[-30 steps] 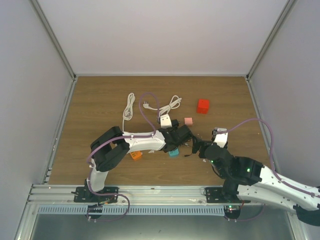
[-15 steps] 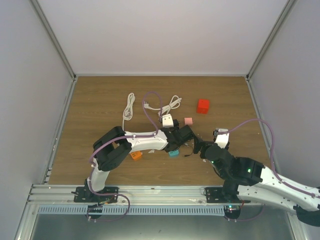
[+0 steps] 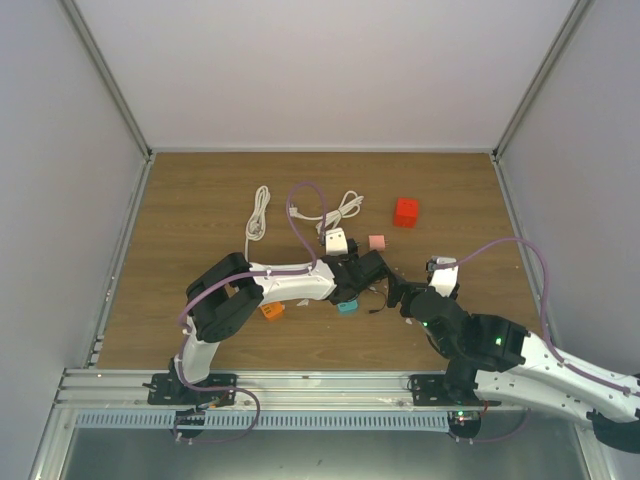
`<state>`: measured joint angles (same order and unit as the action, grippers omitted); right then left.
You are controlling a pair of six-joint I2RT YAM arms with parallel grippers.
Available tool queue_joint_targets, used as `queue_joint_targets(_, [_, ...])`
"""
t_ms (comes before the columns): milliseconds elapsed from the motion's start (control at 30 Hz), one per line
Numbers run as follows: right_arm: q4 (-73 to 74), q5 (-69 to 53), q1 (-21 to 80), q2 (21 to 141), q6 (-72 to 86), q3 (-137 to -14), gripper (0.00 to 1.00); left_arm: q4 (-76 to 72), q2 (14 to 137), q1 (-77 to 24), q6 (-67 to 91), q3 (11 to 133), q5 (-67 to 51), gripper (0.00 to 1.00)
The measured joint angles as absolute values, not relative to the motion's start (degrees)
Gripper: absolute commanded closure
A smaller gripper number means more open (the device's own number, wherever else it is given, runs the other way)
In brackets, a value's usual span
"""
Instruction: Insert the plug
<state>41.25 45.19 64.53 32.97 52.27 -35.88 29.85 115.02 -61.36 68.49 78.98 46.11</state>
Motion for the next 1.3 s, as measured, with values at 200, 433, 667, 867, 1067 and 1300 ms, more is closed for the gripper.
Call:
queue_joint_targets(200, [41.04, 45.17, 64.53, 32.97, 52.25, -35.79, 0.01, 30.11, 114.83, -61.36, 68.49, 78.98, 46.06, 1.00])
queue_joint_targets(433, [40.56, 44.88, 64.55, 32.97, 51.81, -35.77, 0.00, 31.73, 114.15, -61.36, 68.47, 78.81, 45.60, 1.00])
queue_joint_targets(667, [40.27, 44.73, 64.55, 32.97, 51.35, -35.75, 0.00, 32.51, 113.86, -61.41, 67.92, 78.83, 45.28, 1.00])
queue_joint_targets(867, [40.29, 44.75, 64.55, 32.91, 51.22, -35.75, 0.00, 32.51, 113.86, -61.45, 66.92, 78.83, 45.25, 1.00])
queue_joint_targets(1067, [41.85, 43.97, 64.73, 30.02, 52.01, -35.35, 0.01, 32.08, 113.86, -62.28, 66.17, 78.91, 44.86, 1.00])
queue_joint_targets(1300, [42.65, 44.97, 64.55, 21.26, 54.89, -33.95, 0.01, 31.03, 113.73, -65.60, 65.54, 80.09, 44.21, 1.00])
